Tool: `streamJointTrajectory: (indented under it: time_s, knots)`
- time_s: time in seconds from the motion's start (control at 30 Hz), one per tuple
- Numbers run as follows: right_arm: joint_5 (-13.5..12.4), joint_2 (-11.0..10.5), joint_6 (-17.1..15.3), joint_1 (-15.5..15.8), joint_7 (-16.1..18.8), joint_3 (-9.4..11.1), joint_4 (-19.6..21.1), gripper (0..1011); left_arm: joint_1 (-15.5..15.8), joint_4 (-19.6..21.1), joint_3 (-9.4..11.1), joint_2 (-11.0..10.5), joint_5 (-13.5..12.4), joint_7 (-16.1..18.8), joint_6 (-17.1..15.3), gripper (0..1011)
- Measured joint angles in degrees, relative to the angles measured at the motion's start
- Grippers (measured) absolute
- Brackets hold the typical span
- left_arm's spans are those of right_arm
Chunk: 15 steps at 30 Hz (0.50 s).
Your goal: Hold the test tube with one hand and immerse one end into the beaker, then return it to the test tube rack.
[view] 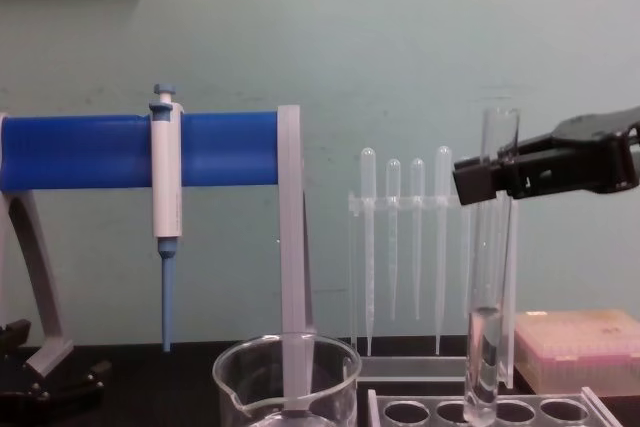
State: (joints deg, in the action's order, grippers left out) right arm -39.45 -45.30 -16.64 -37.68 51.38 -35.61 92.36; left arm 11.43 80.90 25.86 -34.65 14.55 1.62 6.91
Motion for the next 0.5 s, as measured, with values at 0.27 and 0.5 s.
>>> streamJointTrajectory:
  time_s: [0.27, 0.5]
  knots:
    - [-0.26, -0.47, -1.05, -2.43, 0.02, -0.95, -0.06, 241, 0.0, 0.0, 0.0, 0.0, 0.0, 0.0, 0.0, 1000]
    - [-0.91, -0.86, -1.25, -3.61, -0.12, -1.52, -0.1, 241, 0.0, 0.0, 0.0, 0.0, 0.0, 0.0, 0.0, 1000]
